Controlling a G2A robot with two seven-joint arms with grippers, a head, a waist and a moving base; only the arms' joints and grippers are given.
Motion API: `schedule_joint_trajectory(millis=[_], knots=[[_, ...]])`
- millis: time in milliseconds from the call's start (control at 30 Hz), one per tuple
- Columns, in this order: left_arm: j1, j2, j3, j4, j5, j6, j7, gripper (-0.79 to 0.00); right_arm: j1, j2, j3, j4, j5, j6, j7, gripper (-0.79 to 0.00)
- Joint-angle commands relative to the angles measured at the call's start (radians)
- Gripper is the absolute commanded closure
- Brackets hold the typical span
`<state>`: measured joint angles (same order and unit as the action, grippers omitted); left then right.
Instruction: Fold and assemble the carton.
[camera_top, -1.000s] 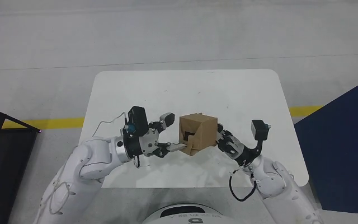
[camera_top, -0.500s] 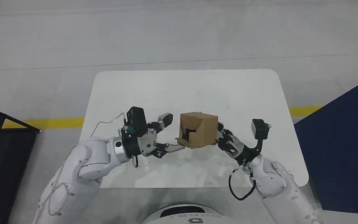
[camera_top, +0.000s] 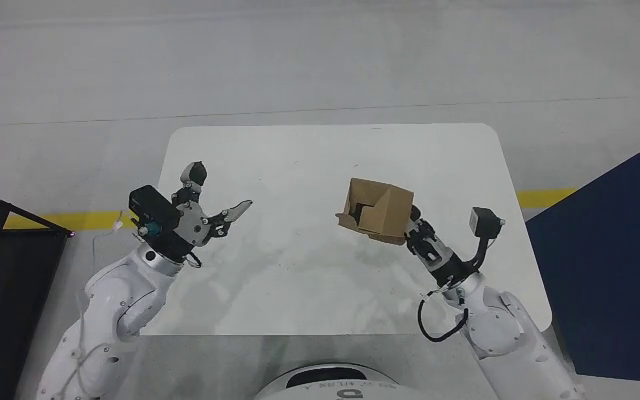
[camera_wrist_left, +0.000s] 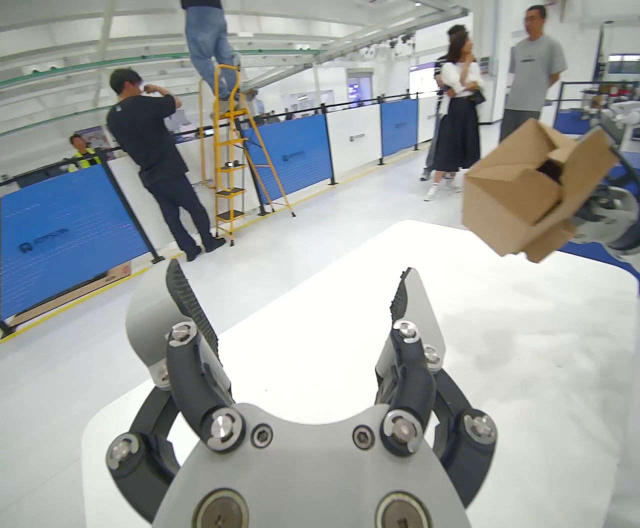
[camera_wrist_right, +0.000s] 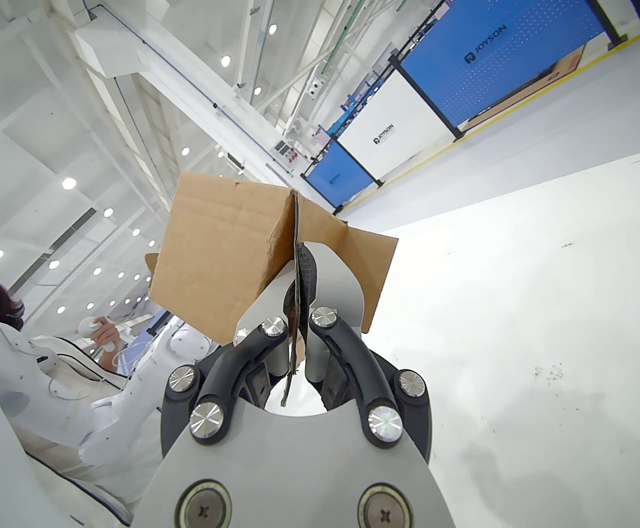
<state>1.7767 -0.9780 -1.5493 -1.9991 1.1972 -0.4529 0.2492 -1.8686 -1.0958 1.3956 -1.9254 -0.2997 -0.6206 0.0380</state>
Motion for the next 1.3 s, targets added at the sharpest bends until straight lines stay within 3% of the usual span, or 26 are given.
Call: schedule_joint_trajectory(millis=[0,100,167,233,367,500,600,667,767,833,1033,1267], knots=[[0.000,0.000,0.000,0.000,-0.001,-0.069,-0.001,-0.785,0.000,0.000,0.000,0.000,0.000,0.000,0.000,0.000],[-0.003,0.002,0.011,0.001,0.057,-0.078,-0.041,-0.785,0.000,0.000,0.000,0.000,0.000,0.000,0.000,0.000],[-0.012,0.008,0.045,-0.005,0.140,-0.199,-0.041,-0.785,0.003,-0.001,0.006,0.009,0.011,0.042,-0.003,0.000],[-0.033,0.014,0.077,-0.001,0.153,-0.390,0.047,-0.785,0.001,-0.001,0.018,0.009,0.012,0.087,-0.002,0.000],[-0.105,0.026,0.090,0.016,0.266,-0.559,0.172,-0.785,-0.016,0.000,0.052,-0.005,-0.002,0.152,0.009,0.000],[-0.154,0.044,0.158,0.013,0.323,-0.559,0.287,-0.785,-0.037,0.000,0.072,-0.031,-0.050,0.197,0.000,0.000],[-0.222,0.055,0.206,0.036,0.343,-0.559,0.315,-0.785,-0.050,-0.002,0.065,-0.059,-0.072,0.219,-0.004,0.000],[-0.281,0.052,0.237,0.062,0.354,-0.559,0.305,-0.733,-0.051,-0.004,0.056,-0.072,-0.090,0.232,-0.001,0.000],[-0.359,0.041,0.312,0.082,0.357,-0.550,0.292,-0.570,-0.044,-0.007,0.029,-0.083,-0.086,0.238,0.004,0.000],[-0.406,0.032,0.363,0.095,0.384,-0.542,0.264,-0.533,-0.037,-0.010,0.008,-0.087,-0.075,0.236,0.006,0.000],[-0.511,0.007,0.473,0.156,0.395,-0.485,0.205,-0.523,-0.016,-0.017,-0.034,-0.081,-0.071,0.246,0.009,0.000],[-0.539,-0.001,0.495,0.183,0.345,-0.481,0.215,-0.511,-0.009,-0.020,-0.041,-0.069,-0.050,0.244,0.019,0.000]])
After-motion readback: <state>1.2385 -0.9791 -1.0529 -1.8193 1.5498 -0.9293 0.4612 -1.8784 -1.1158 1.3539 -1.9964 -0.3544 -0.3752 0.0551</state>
